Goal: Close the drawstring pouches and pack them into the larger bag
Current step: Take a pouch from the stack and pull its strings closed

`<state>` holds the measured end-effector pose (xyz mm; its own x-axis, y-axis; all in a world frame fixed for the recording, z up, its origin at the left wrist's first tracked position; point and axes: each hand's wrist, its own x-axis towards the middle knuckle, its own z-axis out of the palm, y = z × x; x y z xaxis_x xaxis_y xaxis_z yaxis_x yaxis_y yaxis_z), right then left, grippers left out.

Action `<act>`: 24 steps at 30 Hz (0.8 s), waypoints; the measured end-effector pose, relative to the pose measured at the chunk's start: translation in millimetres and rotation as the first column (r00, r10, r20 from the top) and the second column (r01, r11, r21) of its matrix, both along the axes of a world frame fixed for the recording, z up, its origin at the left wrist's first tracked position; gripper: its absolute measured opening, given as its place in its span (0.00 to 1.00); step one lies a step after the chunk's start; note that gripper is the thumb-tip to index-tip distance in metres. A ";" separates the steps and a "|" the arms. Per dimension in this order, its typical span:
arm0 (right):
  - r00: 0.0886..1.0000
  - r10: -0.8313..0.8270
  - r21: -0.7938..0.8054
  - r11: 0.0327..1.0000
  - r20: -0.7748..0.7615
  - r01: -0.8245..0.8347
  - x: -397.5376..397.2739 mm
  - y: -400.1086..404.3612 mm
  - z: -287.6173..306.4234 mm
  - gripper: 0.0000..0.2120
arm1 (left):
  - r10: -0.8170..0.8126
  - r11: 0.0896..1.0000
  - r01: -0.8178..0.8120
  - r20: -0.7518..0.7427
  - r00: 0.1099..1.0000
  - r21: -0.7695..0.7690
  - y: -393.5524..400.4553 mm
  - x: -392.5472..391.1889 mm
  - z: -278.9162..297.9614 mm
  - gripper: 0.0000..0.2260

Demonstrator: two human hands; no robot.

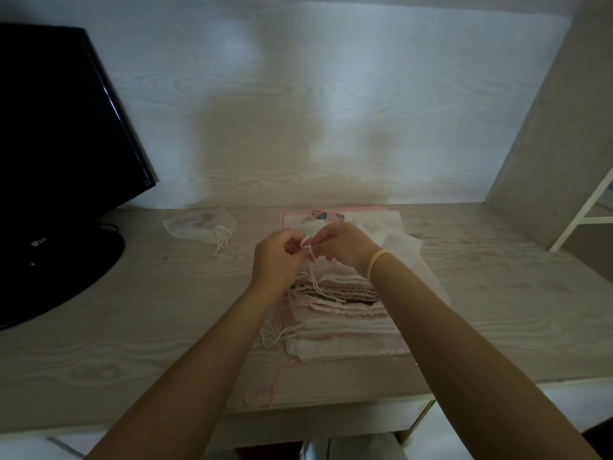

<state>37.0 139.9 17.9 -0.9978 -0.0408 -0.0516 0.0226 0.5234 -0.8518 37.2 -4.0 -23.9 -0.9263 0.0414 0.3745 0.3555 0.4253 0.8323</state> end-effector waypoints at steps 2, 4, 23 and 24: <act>1.000 0.009 -0.024 1.000 0.024 -0.009 1.3 2.5 -0.2 0.07 | 0.025 1.000 -0.025 0.010 1.000 0.000 0.3 -0.8 -1.6 0.07; 0.996 0.056 -0.024 0.998 0.069 -0.054 3.8 3.5 0.7 0.10 | 0.033 0.999 -0.033 0.022 0.999 0.005 -0.5 -1.2 -3.7 0.07; 0.962 -0.268 -0.195 0.942 0.060 0.274 -8.2 8.4 -5.5 0.09 | -0.050 0.985 0.011 0.225 0.973 0.173 -2.1 -3.5 -7.5 0.06; 0.959 -0.274 -0.237 0.929 0.070 0.283 -7.9 9.1 -4.3 0.09 | -0.045 0.984 0.003 0.237 0.971 0.178 -2.3 -3.6 -8.4 0.06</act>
